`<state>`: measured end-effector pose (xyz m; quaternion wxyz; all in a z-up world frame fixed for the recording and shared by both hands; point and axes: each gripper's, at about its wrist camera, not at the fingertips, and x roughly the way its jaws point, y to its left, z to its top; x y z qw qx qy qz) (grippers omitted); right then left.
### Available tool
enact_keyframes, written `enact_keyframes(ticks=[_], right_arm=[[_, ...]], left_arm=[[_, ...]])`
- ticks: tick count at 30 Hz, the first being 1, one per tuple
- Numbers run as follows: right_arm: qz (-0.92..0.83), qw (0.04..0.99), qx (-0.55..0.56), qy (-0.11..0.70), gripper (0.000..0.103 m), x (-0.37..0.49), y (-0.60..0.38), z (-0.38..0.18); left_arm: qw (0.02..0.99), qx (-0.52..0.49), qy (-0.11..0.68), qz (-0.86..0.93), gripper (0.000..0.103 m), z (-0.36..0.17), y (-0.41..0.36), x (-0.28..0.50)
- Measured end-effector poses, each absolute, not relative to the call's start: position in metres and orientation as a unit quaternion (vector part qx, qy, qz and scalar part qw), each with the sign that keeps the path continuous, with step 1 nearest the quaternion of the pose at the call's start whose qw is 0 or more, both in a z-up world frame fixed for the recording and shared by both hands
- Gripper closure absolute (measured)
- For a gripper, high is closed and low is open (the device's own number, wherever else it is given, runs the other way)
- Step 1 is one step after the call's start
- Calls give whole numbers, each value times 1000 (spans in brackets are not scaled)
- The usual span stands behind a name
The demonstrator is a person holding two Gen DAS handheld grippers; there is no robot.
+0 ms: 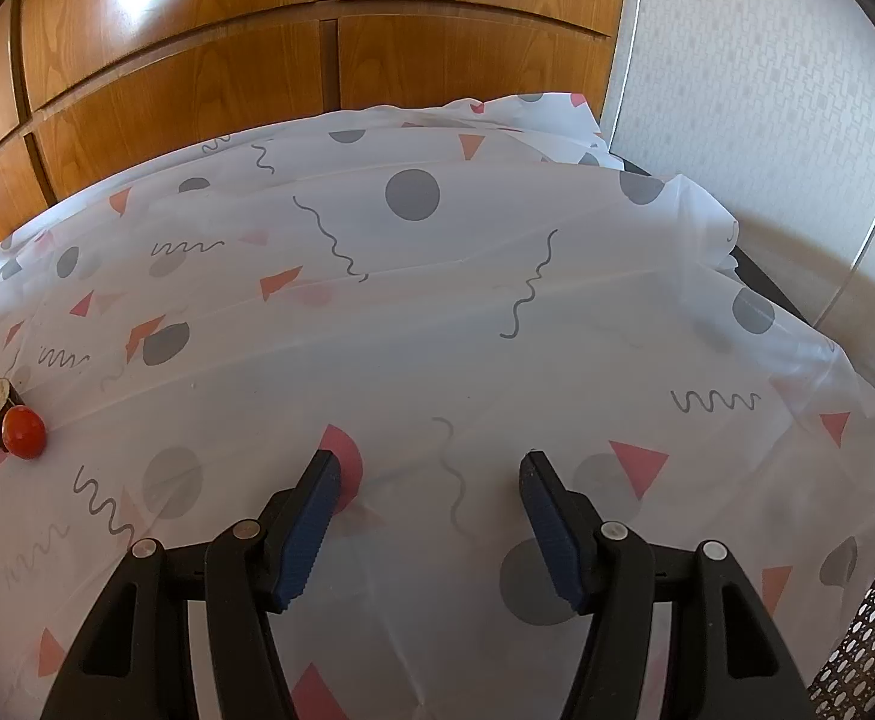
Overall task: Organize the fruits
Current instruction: 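Carry the large orange into the pink tray and open the left tool, then reach the right tool to the red tomato and close on it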
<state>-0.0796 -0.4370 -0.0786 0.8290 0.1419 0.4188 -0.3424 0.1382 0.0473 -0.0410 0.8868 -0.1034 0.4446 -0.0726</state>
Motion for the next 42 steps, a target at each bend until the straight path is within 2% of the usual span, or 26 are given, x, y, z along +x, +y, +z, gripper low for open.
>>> enact_keyframes(ticks=[8,19,37,39,40,41,42], right_arm=[[-304,841,143,424,40,-71,-421,-74],[-140,884,118,429,40,-23,-357,-58],[-64,879,55,469,40,47,-310,-76],[-57,879,58,470,45,51,-309,-77],[-52,880,55,469,53,52,-308,-77],[-51,882,47,467,67,52,-305,-77],[-51,882,44,466,71,52,-305,-76]], left_arm=[[896,-108,419,-100,57,-19,39,92],[890,-95,426,-134,55,-19,20,49],[887,-95,434,-128,52,-22,22,39],[886,-95,435,-129,52,-22,22,38],[886,-94,434,-129,52,-22,21,38],[887,-93,434,-130,52,-22,20,38],[887,-91,434,-130,52,-22,19,37]])
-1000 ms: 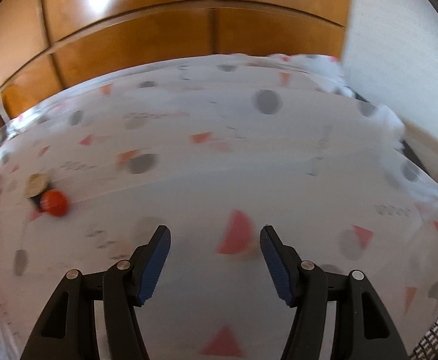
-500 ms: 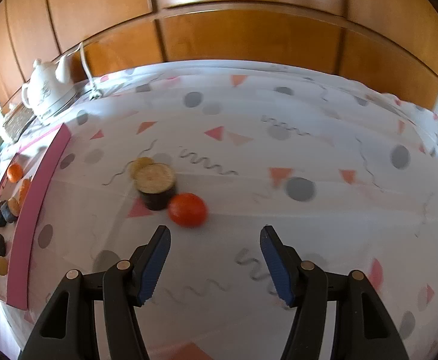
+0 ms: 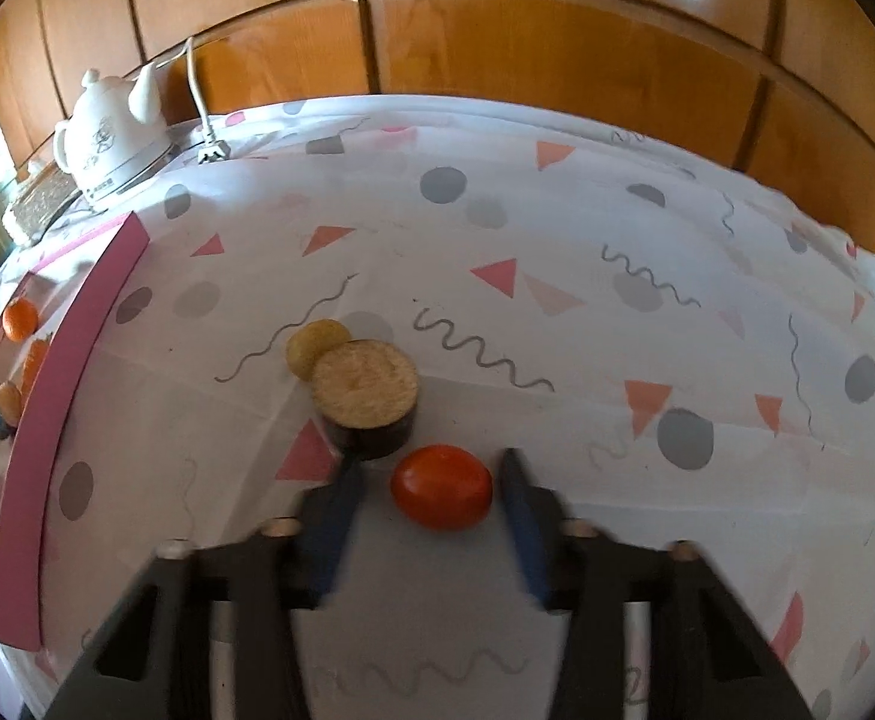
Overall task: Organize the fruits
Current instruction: 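Reach the right tool to the red tomato and close on it, then carry the red tomato into the pink tray and open the right tool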
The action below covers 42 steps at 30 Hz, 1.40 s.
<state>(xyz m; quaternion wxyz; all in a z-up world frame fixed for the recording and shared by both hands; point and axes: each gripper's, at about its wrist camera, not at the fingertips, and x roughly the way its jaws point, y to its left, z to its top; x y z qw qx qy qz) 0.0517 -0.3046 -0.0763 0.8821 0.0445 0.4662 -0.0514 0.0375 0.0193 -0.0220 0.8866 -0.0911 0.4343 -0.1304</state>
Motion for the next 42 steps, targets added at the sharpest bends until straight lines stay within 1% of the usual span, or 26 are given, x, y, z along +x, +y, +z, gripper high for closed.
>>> enact_keyframes(ticks=[12,23,42], right_arm=[[-44,878,93,467,72,18,-312,-73],[-49,879,86,467,72,-8,-306,-72],[2,877,81,473,72,-9,-265,-67]], left_arm=[[888,-85,433,-129,51,-22,18,31],[893,-96,424,-114,50,-17,30,22],[898,-121,416,-80,50,-18,64,15]])
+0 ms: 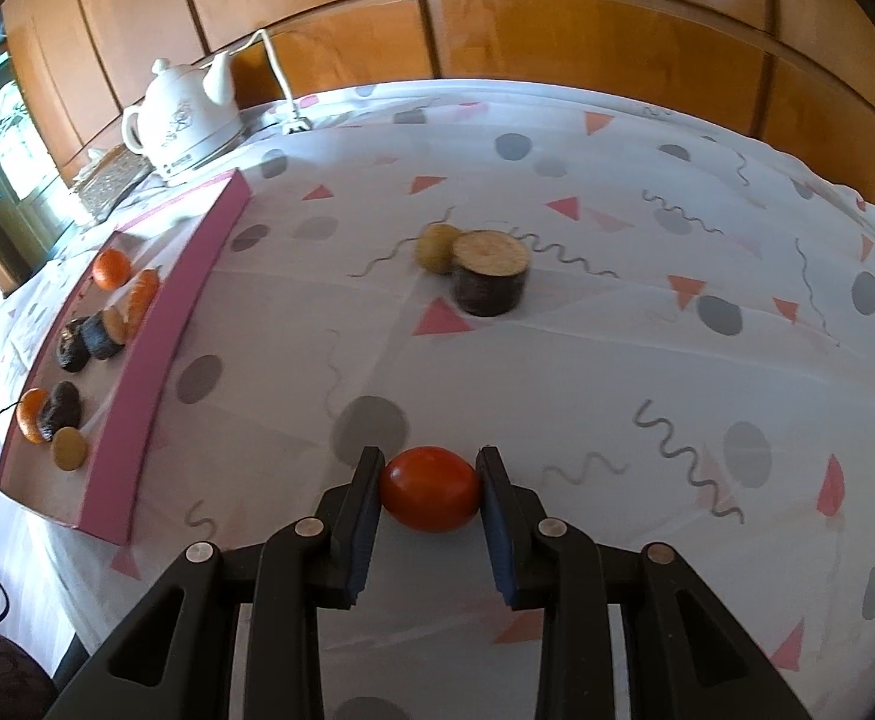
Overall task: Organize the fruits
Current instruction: 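Carry the red tomato into the pink tray and open the right tool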
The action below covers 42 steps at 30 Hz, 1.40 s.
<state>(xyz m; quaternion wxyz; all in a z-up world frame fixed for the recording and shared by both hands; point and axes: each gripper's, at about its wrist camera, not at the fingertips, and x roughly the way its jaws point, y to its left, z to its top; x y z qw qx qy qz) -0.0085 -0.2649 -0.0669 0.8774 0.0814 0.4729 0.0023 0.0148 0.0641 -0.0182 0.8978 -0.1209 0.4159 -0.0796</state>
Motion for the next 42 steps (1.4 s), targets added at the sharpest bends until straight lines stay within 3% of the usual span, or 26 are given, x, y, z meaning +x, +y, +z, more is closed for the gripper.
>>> enact_keyframes(ticks=[33,42], right_arm=[[14,872,68,484,72,-10,-245,-70],[52,885,56,460,72,4,-219,-42]], left_arm=[[893,-189,408,19,43,-30,130,14],[890,-198,408,47,41,-36,141,14]])
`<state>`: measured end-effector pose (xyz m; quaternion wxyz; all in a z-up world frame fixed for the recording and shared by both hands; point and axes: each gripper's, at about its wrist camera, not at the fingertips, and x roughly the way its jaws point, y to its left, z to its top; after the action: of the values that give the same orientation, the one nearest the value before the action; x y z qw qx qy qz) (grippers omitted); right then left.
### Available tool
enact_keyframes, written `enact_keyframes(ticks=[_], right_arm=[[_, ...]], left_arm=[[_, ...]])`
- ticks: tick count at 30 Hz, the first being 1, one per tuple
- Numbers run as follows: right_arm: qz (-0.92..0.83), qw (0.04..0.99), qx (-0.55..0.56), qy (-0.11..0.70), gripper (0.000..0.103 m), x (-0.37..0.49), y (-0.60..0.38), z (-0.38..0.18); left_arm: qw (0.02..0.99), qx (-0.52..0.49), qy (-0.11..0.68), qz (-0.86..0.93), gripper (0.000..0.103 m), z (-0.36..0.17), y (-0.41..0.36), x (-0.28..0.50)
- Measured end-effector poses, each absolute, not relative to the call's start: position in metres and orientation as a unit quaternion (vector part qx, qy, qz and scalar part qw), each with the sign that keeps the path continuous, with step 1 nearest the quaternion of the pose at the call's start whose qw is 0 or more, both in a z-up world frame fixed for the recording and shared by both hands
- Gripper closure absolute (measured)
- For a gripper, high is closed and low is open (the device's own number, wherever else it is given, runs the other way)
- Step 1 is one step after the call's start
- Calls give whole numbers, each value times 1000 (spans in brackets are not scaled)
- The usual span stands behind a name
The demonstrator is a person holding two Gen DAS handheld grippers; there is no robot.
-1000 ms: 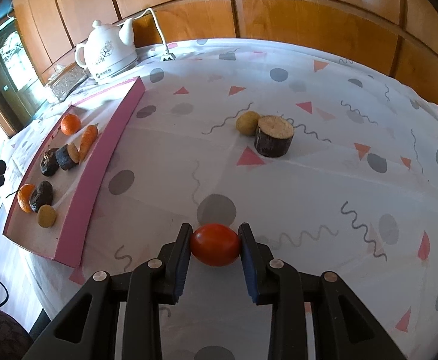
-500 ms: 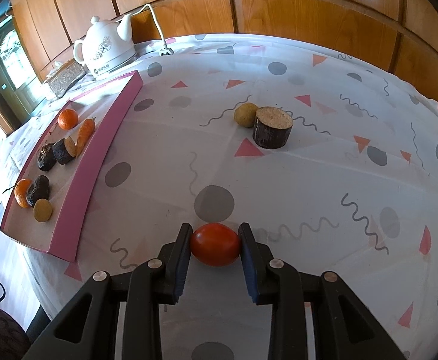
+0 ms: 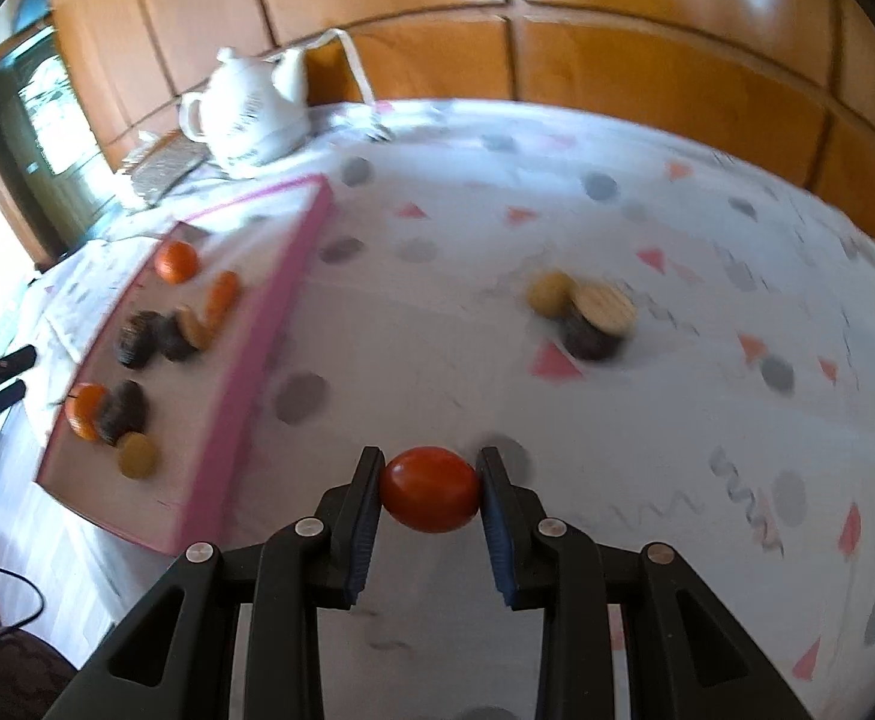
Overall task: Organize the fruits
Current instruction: 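Carry the red tomato into the pink tray and open the right tool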
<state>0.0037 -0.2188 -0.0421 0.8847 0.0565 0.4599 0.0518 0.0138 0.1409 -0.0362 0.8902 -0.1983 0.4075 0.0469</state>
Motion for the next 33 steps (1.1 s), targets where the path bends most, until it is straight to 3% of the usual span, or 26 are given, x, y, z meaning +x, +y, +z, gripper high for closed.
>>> enact_keyframes(ticks=[9,23,33], right_arm=[[140,887,-5,439,72,27,-148,-15],[167,860,-82,475,71,61,-85,-48],[168,860,-76,475,69,59,-81,-52]], left_arm=[[896,-196,395,57,39,-33,144,11],[892,-193,406,46,39,-40,139,13],[893,-188,408,38,39,-40,136,14]])
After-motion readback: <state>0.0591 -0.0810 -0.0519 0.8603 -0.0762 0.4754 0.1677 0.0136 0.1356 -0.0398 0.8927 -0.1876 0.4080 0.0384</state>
